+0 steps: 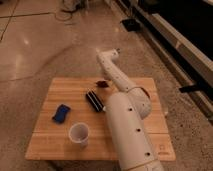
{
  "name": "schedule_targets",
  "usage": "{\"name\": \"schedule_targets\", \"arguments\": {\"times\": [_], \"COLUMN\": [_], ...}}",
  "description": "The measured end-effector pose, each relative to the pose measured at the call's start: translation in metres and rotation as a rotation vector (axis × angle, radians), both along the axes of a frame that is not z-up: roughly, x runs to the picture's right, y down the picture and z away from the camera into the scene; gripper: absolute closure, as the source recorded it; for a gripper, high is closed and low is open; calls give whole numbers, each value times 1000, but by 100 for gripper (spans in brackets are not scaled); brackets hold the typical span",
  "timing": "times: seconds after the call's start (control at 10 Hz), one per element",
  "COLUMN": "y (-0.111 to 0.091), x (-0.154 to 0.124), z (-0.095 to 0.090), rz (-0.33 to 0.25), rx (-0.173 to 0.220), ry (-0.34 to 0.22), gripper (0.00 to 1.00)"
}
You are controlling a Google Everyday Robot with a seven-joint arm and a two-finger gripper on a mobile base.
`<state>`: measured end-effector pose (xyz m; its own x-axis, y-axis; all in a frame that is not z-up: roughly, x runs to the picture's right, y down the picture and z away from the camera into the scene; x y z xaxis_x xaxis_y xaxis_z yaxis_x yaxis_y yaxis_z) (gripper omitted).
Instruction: Place the pepper on the white sponge
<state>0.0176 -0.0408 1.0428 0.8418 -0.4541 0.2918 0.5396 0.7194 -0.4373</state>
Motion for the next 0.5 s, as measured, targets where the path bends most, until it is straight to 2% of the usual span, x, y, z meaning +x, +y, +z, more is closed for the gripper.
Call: {"name": "schedule_targets", "arguments": {"times": [0.1,0.2,0.5], "y": [1,3,6], "x": [2,4,5], "z": [2,5,4], "rz": [-2,-7,-19], "rx": [-3,-8,-21], "ry": [5,13,14], "gripper": [21,29,59]}}
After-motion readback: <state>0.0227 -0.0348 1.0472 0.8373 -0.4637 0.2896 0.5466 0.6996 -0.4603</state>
